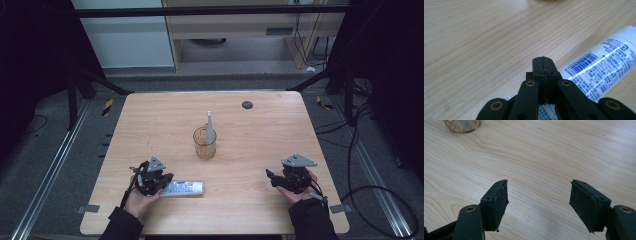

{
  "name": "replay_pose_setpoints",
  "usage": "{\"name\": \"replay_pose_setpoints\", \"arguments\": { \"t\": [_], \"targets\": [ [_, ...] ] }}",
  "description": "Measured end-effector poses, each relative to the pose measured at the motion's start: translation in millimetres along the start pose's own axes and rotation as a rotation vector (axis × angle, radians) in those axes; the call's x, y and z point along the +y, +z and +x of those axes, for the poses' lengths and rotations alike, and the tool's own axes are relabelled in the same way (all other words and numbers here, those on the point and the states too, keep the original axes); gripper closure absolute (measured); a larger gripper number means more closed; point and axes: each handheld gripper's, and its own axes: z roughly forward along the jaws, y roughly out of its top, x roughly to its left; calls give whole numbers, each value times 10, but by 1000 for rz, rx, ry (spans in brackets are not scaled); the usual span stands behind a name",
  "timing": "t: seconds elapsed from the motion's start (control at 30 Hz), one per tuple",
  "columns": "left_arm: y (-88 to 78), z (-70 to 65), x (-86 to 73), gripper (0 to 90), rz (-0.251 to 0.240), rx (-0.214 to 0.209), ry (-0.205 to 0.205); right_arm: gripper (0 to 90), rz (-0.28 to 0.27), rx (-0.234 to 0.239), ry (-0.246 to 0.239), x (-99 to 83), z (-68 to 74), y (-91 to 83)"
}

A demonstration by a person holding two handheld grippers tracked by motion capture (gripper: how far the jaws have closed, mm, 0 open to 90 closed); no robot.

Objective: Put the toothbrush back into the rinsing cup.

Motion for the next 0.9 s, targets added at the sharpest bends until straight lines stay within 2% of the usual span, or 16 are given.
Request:
{"name": "replay_pose_setpoints", "arguments": {
  "t": [0.5,0.67,0.8,0.9],
  "targets": [
    [-54,-20,-50,895,8,-7,0,306,1,-3,-5,-3,0,2],
    [-98,-23,-37,896,-26,4,-20,306,1,-3,0,-2,0,-1],
    [-239,-68,-22,897,-76,9,-30,306,1,-4,7,-2,0,-7],
    [-321,-118,-56,896,-78,7,-43,306,-2,-7,1,-5,-15,-6]
  ]
}}
